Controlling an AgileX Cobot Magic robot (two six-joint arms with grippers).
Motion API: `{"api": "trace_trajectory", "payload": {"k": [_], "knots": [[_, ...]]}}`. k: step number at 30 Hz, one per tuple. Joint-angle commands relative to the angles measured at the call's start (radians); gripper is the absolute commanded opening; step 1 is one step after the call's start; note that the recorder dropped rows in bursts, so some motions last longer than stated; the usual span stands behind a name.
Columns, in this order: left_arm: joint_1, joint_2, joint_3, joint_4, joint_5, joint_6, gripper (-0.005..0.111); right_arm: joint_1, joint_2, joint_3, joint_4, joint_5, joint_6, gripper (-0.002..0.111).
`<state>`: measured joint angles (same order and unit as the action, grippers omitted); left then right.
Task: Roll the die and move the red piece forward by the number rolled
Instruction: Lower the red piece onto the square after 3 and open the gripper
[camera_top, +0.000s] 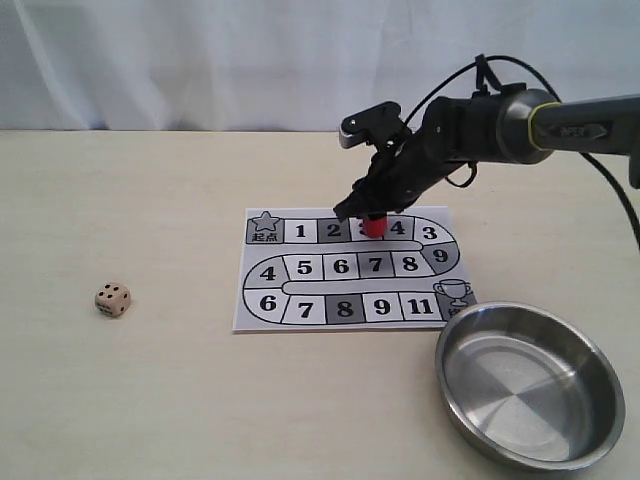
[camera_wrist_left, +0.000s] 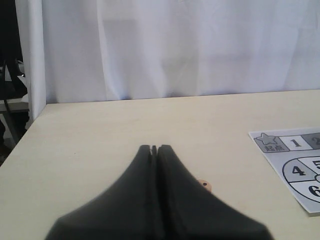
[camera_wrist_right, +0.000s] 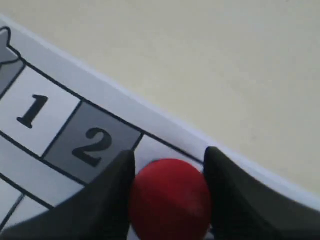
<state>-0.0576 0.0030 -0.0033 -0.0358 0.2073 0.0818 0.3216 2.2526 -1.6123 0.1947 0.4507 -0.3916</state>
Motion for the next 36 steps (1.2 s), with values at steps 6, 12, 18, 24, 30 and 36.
{"api": "trace_trajectory", "payload": {"k": [6, 12, 18, 24, 30, 36], "knots": [[0.0, -0.003, 0.003, -0.002, -0.007, 0.004, 0.0, -0.006, 0.054, 0.002, 0.084, 0.01, 0.011, 0.004], [0.0, -0.003, 0.003, -0.002, -0.007, 0.004, 0.0, -0.006, 0.052, 0.002, 0.084, 0.011, 0.011, 0.004], [0.0, -0.003, 0.003, -0.002, -0.007, 0.004, 0.0, -0.01, -0.002, 0.002, 0.077, -0.011, 0.011, 0.004], [0.0, -0.003, 0.003, -0.002, -0.007, 0.004, 0.0, -0.054, -0.088, 0.002, 0.077, -0.002, 0.011, 0.004], [0.0, -0.003, 0.003, -0.002, -0.007, 0.004, 0.0, -0.103, -0.085, 0.002, 0.079, 0.052, 0.03, 0.004], [0.0, -0.003, 0.003, -0.002, -0.007, 0.004, 0.0, -0.11, -0.027, 0.027, 0.141, 0.045, -0.01, 0.004]]}}
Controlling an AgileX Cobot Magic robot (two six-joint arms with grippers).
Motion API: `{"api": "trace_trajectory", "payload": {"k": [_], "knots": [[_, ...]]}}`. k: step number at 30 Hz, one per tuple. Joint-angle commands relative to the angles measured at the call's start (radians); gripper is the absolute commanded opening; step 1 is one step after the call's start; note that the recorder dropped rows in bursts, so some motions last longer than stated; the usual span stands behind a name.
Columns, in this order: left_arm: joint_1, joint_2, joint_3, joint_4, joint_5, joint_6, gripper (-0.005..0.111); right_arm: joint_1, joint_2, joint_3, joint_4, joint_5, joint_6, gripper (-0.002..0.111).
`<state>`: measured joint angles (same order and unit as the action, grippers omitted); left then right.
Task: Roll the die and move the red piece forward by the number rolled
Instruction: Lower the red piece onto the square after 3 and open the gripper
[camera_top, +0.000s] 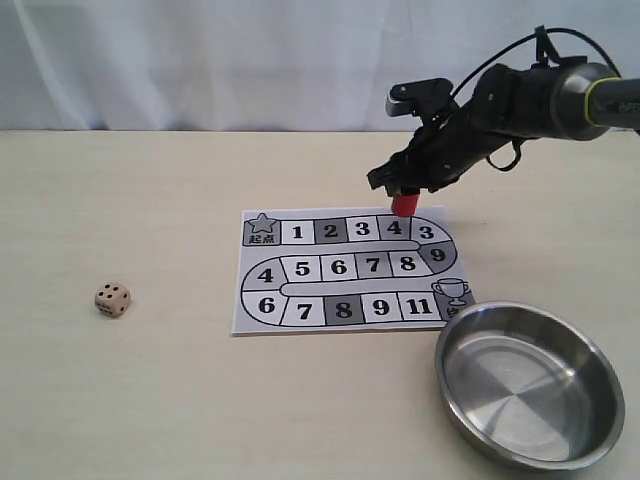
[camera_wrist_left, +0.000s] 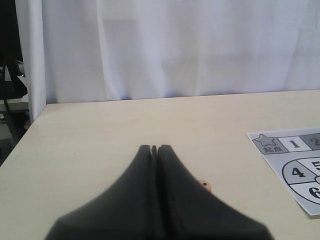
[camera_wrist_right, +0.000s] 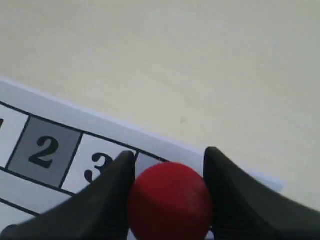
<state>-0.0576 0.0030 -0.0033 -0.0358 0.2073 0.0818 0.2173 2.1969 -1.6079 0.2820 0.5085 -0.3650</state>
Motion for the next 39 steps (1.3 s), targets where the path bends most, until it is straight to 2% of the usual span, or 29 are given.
{"api": "trace_trajectory", "payload": {"k": [1, 4, 14, 16, 23, 27, 35, 39], "knots": [[0.0, -0.003, 0.003, -0.002, -0.007, 0.004, 0.0, -0.005, 0.037, 0.034, 0.093, -0.029, -0.061, 0.004], [0.0, -0.003, 0.003, -0.002, -0.007, 0.004, 0.0, -0.005, 0.054, 0.056, 0.183, -0.057, -0.142, 0.004], [0.0, -0.003, 0.003, -0.002, -0.007, 0.004, 0.0, -0.005, 0.08, 0.063, 0.174, -0.069, -0.145, 0.006], [0.0, -0.003, 0.003, -0.002, -0.007, 0.004, 0.0, -0.005, 0.08, 0.063, 0.174, -0.067, -0.146, 0.012], [0.0, -0.003, 0.003, -0.002, -0.007, 0.004, 0.0, -0.005, 0.08, 0.063, 0.174, -0.053, -0.144, 0.042], [0.0, -0.003, 0.003, -0.002, -0.007, 0.004, 0.0, -0.005, 0.08, 0.063, 0.174, -0.059, -0.144, 0.054], [0.0, -0.003, 0.003, -0.002, -0.007, 0.004, 0.0, -0.005, 0.08, 0.061, 0.174, -0.073, -0.144, 0.069], [0.0, -0.003, 0.003, -0.002, -0.007, 0.004, 0.0, -0.005, 0.072, 0.061, 0.174, -0.078, -0.144, 0.071]]}}
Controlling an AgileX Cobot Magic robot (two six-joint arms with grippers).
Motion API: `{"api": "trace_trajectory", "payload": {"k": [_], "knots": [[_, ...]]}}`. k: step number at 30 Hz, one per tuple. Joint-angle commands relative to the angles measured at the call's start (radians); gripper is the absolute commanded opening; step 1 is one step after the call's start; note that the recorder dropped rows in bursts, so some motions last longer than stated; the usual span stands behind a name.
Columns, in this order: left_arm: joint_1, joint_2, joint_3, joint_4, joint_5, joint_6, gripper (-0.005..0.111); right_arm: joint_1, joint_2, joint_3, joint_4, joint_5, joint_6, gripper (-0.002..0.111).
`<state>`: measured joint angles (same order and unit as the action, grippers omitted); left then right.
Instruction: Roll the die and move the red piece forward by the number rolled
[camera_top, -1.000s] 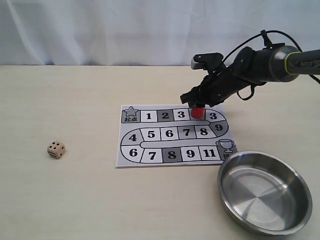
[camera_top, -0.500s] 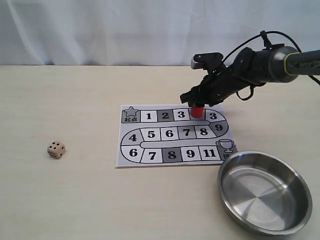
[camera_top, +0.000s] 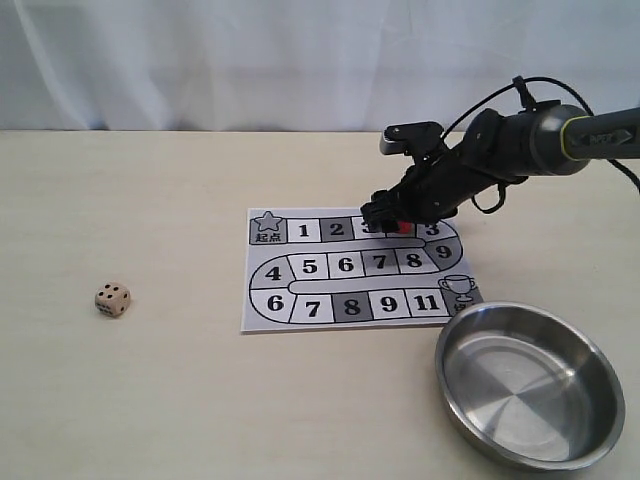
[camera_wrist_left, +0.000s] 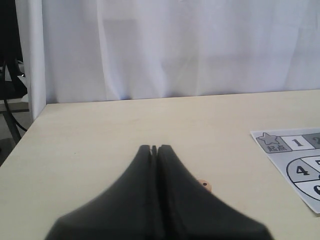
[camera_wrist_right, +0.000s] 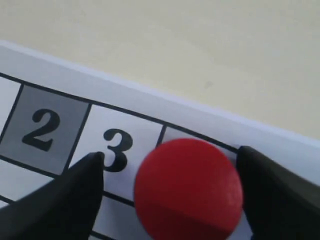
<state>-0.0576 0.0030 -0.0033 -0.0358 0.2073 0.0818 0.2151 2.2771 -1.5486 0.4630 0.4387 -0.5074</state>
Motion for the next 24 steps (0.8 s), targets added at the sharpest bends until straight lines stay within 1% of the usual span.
{"api": "trace_trajectory", "payload": {"k": [1, 10, 14, 17, 18, 19, 20, 23, 24], "knots": [[0.0, -0.003, 0.003, -0.002, -0.007, 0.004, 0.0, -0.003, -0.012, 0.002, -0.007, -0.008, -0.001, 0.071], [0.0, -0.003, 0.003, -0.002, -0.007, 0.004, 0.0, -0.003, -0.141, 0.002, -0.007, -0.024, -0.001, 0.07], [0.0, -0.003, 0.003, -0.002, -0.007, 0.004, 0.0, -0.003, -0.188, 0.002, -0.007, 0.006, 0.001, 0.07], [0.0, -0.003, 0.003, -0.002, -0.007, 0.004, 0.0, -0.005, -0.207, 0.002, -0.007, 0.027, 0.045, 0.07], [0.0, -0.003, 0.003, -0.002, -0.007, 0.004, 0.0, -0.005, -0.216, 0.002, -0.012, 0.042, 0.083, 0.068], [0.0, -0.003, 0.003, -0.002, -0.007, 0.004, 0.0, -0.007, -0.221, 0.002, -0.031, 0.058, 0.092, 0.063], [0.0, -0.003, 0.003, -0.002, -0.007, 0.004, 0.0, -0.008, -0.224, 0.002, -0.062, 0.075, 0.111, 0.055], [0.0, -0.003, 0.003, -0.002, -0.007, 0.004, 0.0, -0.009, -0.23, 0.002, -0.253, 0.167, 0.197, 0.026], [0.0, -0.003, 0.003, -0.002, -0.007, 0.004, 0.0, -0.009, -0.235, 0.002, -0.316, 0.198, 0.258, 0.017]]}}
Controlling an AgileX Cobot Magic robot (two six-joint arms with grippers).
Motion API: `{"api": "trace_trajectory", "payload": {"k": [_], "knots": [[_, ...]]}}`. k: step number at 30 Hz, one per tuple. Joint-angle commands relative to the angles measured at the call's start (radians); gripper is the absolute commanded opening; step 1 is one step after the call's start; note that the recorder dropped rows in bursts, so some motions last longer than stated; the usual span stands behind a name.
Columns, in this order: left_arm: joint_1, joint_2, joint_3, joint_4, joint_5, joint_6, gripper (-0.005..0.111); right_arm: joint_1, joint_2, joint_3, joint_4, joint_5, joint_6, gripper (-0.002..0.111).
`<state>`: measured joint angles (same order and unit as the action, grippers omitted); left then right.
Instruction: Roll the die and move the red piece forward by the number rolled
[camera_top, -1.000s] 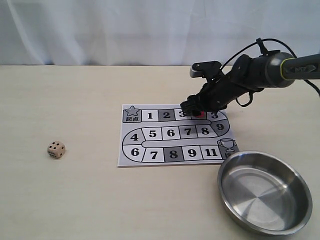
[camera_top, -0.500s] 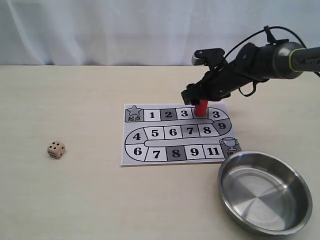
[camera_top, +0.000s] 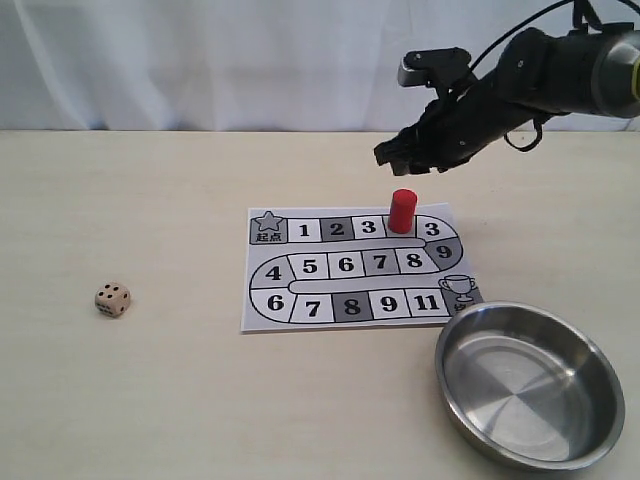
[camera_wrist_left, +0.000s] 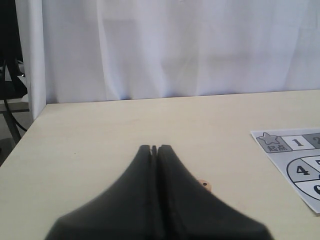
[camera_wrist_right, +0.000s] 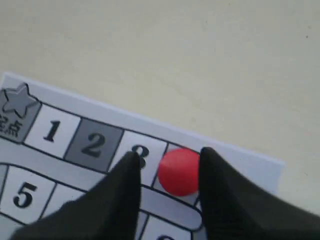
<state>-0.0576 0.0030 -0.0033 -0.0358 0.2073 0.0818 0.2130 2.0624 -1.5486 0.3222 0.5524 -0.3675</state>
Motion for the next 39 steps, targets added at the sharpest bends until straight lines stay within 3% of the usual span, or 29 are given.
{"api": "trace_trajectory", "payload": {"k": [1, 9, 15, 39], "knots": [[0.0, -0.003, 0.003, -0.002, -0.009, 0.004, 0.0, -0.017, -0.03, 0.002, -0.24, 0.116, 0.201, 0.004], [0.0, -0.003, 0.003, -0.002, -0.009, 0.004, 0.0, -0.205, -0.107, 0.039, -0.226, 0.328, 0.241, 0.004], [0.0, -0.003, 0.003, -0.002, -0.009, 0.004, 0.0, -0.302, -0.166, 0.139, -0.226, 0.333, 0.237, 0.004], [0.0, -0.003, 0.003, -0.002, -0.007, 0.004, 0.0, -0.303, -0.55, 0.438, -0.122, 0.195, 0.069, 0.004]]}}
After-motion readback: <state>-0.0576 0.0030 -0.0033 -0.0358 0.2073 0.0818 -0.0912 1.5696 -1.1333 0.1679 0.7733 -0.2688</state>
